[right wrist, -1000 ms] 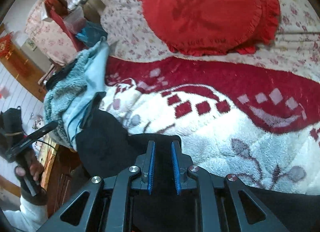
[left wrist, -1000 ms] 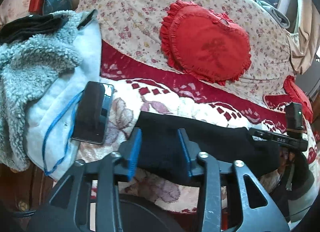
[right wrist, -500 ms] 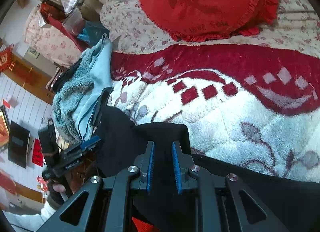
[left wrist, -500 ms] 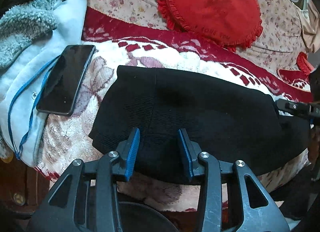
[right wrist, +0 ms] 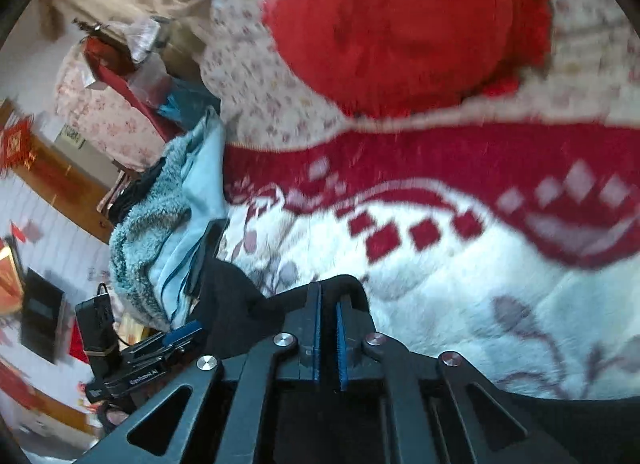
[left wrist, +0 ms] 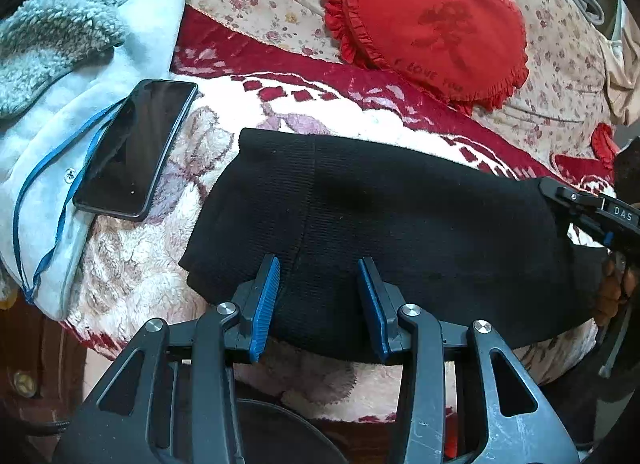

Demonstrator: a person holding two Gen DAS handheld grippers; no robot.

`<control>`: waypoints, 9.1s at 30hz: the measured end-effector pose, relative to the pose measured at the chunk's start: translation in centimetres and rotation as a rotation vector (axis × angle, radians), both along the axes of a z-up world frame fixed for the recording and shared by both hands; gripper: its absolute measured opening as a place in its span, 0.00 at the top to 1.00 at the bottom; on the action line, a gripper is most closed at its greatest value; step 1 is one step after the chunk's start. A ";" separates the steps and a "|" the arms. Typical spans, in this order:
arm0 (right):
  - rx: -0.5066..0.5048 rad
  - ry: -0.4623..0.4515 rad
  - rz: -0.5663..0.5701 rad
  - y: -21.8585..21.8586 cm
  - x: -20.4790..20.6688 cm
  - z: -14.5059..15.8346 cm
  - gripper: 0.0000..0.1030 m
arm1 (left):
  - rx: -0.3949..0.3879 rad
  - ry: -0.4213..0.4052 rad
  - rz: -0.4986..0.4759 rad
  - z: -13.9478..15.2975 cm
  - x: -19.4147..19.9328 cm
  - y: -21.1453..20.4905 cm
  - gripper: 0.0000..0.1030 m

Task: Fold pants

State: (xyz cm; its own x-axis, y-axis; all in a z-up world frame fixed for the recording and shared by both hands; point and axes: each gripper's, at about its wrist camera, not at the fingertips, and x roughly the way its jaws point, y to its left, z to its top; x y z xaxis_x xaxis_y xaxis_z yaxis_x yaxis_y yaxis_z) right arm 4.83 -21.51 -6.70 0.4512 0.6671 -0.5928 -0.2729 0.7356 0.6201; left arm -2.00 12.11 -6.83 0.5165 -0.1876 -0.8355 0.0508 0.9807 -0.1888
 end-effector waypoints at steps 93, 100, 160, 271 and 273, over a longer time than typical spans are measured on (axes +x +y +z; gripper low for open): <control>-0.361 0.083 -0.516 -24.7 -18.8 -1.9 0.76 | -0.015 0.003 -0.433 2.9 -0.9 -25.7 0.59; -0.356 0.093 -0.462 -23.0 -17.7 -2.1 0.83 | -0.011 0.020 -0.495 2.5 -0.7 -29.0 0.59; 0.006 -0.034 -0.486 -24.9 -21.0 -1.3 0.87 | -0.020 0.011 -1.001 3.9 0.3 -48.9 0.83; -0.370 -0.063 0.233 8.2 -6.6 -0.1 0.70 | -0.056 0.011 0.013 2.2 -2.5 -7.2 0.57; -0.370 -0.063 0.230 8.2 -6.6 0.1 0.70 | -0.059 0.014 0.019 2.1 -2.4 -7.0 0.57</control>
